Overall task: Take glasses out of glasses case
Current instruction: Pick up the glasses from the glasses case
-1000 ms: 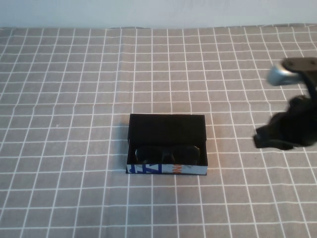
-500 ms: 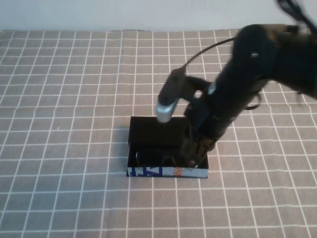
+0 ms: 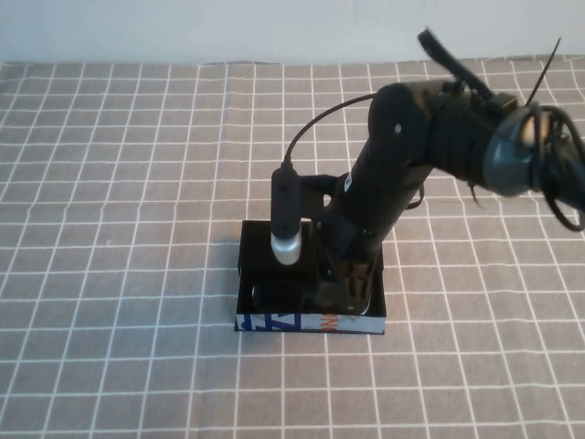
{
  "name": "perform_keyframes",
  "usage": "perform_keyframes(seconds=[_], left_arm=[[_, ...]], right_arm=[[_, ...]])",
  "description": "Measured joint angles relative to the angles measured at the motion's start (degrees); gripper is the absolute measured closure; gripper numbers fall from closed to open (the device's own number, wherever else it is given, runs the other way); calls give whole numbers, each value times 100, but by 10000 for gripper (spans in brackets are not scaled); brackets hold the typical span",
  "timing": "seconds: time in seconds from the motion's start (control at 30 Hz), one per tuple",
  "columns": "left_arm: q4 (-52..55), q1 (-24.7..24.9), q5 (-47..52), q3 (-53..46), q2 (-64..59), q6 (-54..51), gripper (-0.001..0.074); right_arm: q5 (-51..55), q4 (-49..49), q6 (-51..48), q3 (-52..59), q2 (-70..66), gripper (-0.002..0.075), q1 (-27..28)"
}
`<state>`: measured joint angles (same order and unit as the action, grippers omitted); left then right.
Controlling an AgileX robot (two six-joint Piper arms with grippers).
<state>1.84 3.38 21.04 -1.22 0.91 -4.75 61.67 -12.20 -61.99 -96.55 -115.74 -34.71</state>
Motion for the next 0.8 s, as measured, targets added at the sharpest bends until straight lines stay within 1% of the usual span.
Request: perform_keyframes(seconds=[0.23,0.8], left_arm=[[0,0,0,0,0,0,739],[0,0,0,0,0,0,739]], right_arm=[[-295,13,-113,-31,-204,407,0],[-615,3,-137,-54,-451,406,0]])
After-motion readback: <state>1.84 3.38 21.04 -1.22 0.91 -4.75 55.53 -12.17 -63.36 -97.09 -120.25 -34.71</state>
